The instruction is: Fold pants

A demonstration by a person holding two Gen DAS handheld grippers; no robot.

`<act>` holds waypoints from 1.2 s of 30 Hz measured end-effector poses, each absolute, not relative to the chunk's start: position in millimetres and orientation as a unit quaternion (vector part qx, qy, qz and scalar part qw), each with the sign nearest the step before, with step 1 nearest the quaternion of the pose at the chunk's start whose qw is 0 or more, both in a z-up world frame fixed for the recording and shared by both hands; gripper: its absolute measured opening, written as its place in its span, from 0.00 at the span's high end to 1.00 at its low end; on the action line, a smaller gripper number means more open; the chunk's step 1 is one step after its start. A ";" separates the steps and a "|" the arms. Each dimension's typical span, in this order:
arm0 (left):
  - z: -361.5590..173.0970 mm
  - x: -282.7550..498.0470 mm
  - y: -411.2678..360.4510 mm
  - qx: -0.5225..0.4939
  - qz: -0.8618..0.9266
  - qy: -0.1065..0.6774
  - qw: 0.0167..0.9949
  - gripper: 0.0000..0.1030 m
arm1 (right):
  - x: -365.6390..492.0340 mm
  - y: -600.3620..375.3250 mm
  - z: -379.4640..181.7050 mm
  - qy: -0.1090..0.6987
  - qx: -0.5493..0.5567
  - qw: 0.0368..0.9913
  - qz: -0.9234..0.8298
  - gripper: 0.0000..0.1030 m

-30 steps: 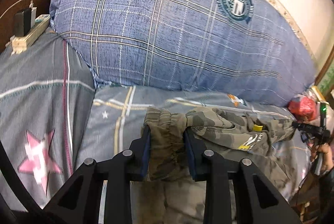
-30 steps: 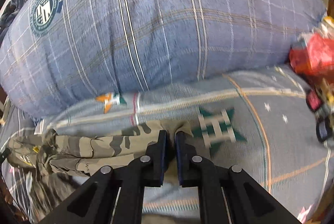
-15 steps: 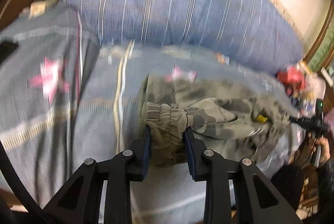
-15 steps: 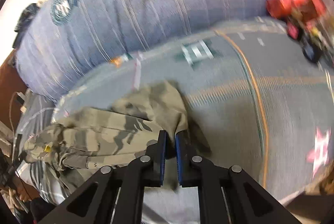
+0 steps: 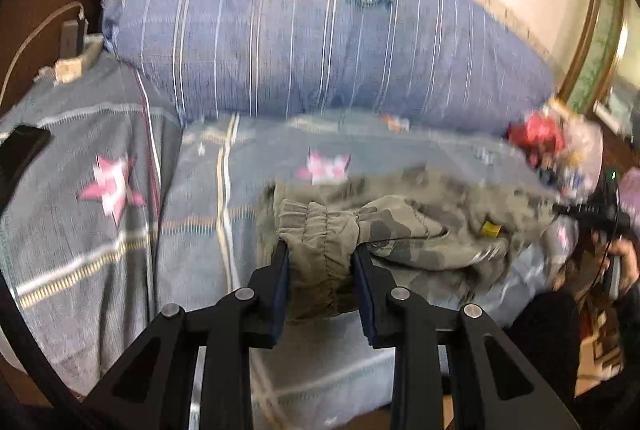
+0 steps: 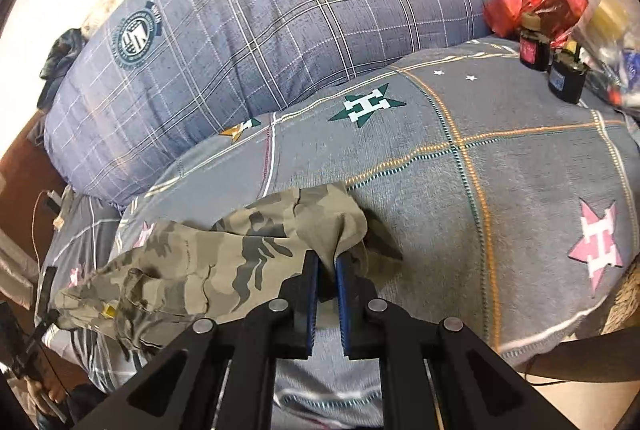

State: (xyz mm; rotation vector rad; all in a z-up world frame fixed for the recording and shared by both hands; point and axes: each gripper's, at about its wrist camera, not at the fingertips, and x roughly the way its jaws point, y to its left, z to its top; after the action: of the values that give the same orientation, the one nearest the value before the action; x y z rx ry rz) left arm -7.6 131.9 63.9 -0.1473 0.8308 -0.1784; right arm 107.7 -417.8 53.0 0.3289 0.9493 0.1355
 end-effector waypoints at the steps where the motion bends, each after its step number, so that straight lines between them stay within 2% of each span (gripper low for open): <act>1: 47.1 -4.3 130.1 -0.060 -0.088 0.435 0.894 0.70 | 106.7 -419.4 41.2 0.468 0.149 0.869 0.060 0.91; 4: 2.2 3.8 120.9 -0.024 -0.081 0.512 0.855 0.69 | 112.2 -417.8 -4.1 0.522 0.129 0.842 0.045 0.91; 7: -15.7 3.2 115.6 -0.009 -0.078 0.545 0.834 0.67 | 111.5 -414.3 -24.5 0.540 0.132 0.831 0.033 0.86; 8: -10.5 0.3 116.2 -0.007 -0.078 0.542 0.837 0.67 | 109.5 -413.2 -20.7 0.534 0.129 0.836 0.026 0.83; 11: 13.9 -8.4 122.6 0.003 -0.078 0.520 0.851 0.58 | 105.2 -412.9 -2.3 0.529 0.114 0.841 0.012 0.70; 13: 34.4 -15.0 128.0 0.014 -0.075 0.501 0.862 0.52 | 99.5 -413.5 18.2 0.511 0.100 0.854 0.003 0.58; 14: 44.3 -18.6 129.1 0.018 -0.074 0.492 0.867 0.51 | 98.1 -413.8 25.6 0.502 0.095 0.860 0.000 0.46; 18: 80.7 -12.1 121.9 0.007 -0.093 0.451 0.888 0.51 | 98.9 -411.6 52.8 0.466 0.086 0.880 0.001 0.42; 23: 75.4 63.1 67.3 -0.018 -0.151 0.435 0.887 0.50 | 139.1 -404.7 40.7 0.467 0.120 0.875 0.024 0.42; 29: 33.3 158.6 -10.2 -0.035 -0.180 0.483 0.856 0.50 | 195.7 -390.6 -0.2 0.504 0.162 0.848 0.033 0.44; 30: 27.1 162.4 -16.5 -0.032 -0.178 0.490 0.853 0.50 | 197.8 -386.4 -3.6 0.509 0.158 0.846 0.034 0.59; 32: 13.3 165.2 -26.0 -0.030 -0.181 0.503 0.845 0.51 | 196.3 -377.3 -2.5 0.508 0.119 0.853 0.033 0.71; 33: 6.3 164.7 -29.0 -0.027 -0.180 0.508 0.842 0.51 | 194.9 -374.3 0.7 0.500 0.098 0.860 0.032 0.82; 36: -5.0 158.1 -29.4 -0.008 -0.161 0.502 0.849 0.51 | 190.6 -384.3 15.0 0.468 0.103 0.878 0.017 0.86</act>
State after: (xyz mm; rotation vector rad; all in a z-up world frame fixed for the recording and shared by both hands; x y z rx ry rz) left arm 158.1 -29.4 -5.0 -0.0173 1.0583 -0.3402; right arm 190.6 -384.3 15.0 0.2139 0.9753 0.0349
